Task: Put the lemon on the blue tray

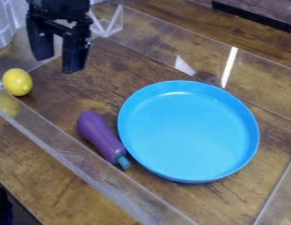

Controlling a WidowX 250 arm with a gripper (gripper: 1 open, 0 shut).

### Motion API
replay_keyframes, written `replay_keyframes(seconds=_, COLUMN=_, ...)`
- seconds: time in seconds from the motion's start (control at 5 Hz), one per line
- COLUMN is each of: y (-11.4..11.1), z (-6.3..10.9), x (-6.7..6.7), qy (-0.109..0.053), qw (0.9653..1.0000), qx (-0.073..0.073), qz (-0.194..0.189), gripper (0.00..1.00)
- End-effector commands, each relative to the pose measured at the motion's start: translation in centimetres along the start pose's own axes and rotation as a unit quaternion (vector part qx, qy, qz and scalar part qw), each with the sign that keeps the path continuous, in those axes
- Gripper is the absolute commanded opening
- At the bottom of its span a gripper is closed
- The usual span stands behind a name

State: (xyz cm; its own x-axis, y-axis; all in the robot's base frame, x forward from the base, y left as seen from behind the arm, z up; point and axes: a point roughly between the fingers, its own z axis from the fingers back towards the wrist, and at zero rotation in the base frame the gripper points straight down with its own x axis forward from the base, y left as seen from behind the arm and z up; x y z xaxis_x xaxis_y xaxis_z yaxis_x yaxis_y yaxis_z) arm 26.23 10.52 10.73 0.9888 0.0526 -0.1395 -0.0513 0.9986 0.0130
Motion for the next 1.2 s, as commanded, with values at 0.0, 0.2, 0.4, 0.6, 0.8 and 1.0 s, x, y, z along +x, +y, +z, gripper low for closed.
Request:
replay_keyframes(seconds=0.0, y=0.5, z=1.1, x=0.6, qy=-0.024, qw=0.9994, qx=0.013, qz=-0.019, gripper=1.0)
replay_keyframes(seconds=0.2, y=0.3, z=0.8, x=0.8, qy=-0.021, qw=0.9987, qx=0.016, qz=-0.044, gripper=1.0)
replay_keyframes(seconds=0.4, y=0.7, z=-1.0, x=1.8, qy=-0.018, qw=0.9992, qx=0.016, qz=-0.033, gripper=1.0)
replay_keyframes(seconds=0.6, y=0.9, z=-2.9, x=3.4, qy=-0.023, qw=0.9996, qx=0.014, qz=-0.004, gripper=1.0)
replay_keyframes(seconds=0.8, y=1.2, z=-4.1, x=4.8, qy=-0.027, qw=0.9992, qx=0.022, qz=0.017, gripper=1.0)
replay_keyframes(seconds=1.0, y=1.8, z=-4.8, x=5.1, qy=-0.028, qw=0.9988, qx=0.026, qz=0.031, gripper=1.0)
